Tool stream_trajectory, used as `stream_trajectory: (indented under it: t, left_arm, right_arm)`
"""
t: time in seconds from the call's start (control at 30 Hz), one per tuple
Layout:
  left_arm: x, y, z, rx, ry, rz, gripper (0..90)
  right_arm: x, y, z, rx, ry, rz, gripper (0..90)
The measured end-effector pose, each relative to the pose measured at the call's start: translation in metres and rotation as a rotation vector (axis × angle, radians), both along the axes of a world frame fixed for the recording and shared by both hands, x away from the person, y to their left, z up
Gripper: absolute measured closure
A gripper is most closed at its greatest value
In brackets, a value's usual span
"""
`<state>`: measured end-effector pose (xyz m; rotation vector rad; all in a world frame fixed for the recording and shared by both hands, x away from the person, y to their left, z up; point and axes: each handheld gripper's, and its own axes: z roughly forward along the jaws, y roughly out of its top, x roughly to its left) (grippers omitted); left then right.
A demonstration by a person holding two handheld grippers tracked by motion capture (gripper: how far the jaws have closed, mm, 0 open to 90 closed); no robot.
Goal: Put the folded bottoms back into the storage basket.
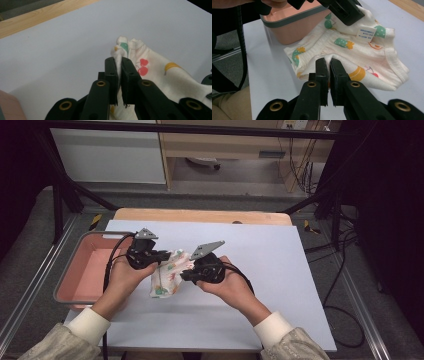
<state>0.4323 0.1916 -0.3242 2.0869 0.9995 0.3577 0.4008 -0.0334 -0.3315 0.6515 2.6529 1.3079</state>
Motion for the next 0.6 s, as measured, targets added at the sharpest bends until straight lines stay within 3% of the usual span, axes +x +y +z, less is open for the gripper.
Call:
stream_trajectory:
  t: [0.6]
  left_arm:
    - [-0.004, 0.028, 0.02, -0.02, -0.04, 0.045, 85.3]
  right_arm:
    - [0.005, 0.025, 0.018, 0.032, -0.016, 0.005, 86.4]
